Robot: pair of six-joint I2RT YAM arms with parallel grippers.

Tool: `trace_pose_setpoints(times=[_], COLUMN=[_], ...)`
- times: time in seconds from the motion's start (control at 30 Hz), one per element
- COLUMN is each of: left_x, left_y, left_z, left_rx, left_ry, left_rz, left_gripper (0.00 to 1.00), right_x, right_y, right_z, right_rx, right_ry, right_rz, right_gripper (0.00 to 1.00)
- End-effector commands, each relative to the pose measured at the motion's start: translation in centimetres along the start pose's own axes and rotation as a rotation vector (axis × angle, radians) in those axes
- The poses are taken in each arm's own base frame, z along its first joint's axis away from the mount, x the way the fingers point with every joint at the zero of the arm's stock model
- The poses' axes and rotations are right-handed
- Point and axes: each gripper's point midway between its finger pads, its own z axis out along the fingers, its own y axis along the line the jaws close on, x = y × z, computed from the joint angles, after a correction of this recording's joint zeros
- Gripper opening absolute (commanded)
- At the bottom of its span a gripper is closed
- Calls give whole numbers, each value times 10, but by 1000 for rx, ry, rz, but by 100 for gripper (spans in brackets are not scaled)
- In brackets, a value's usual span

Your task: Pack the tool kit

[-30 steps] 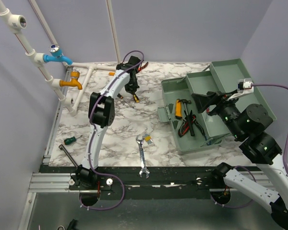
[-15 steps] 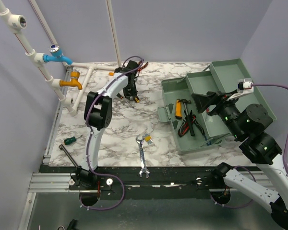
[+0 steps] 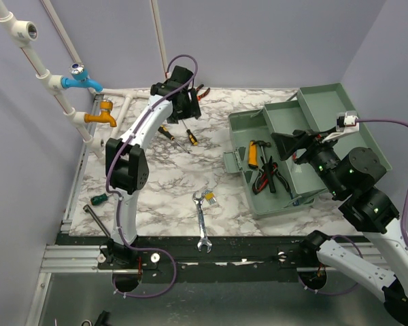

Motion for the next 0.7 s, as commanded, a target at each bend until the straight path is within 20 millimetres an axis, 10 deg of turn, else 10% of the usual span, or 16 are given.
trace_pose_setpoints(times=[0.0,0.17,0.4,0.67], left_x=[-37,-32,30,46], left_y=[-17,-12,4,12], left_z=[-42,-8,77,80], left_rx=[47,-5,-72,-121], left_ry=[-142,-94,144,219], left_rz=[-28,-11,23,75], left_gripper=[78,80,67,36], right_x=[-8,-8,-9,-14], right_y=[3,2,1,2], right_z=[-5,-6,-8,-11], right_rx=[-11,-7,-6,-5], right_ry=[-10,-12,-14,-29], right_rz=[-2,-2,-3,2], right_gripper=[85,85,86,86])
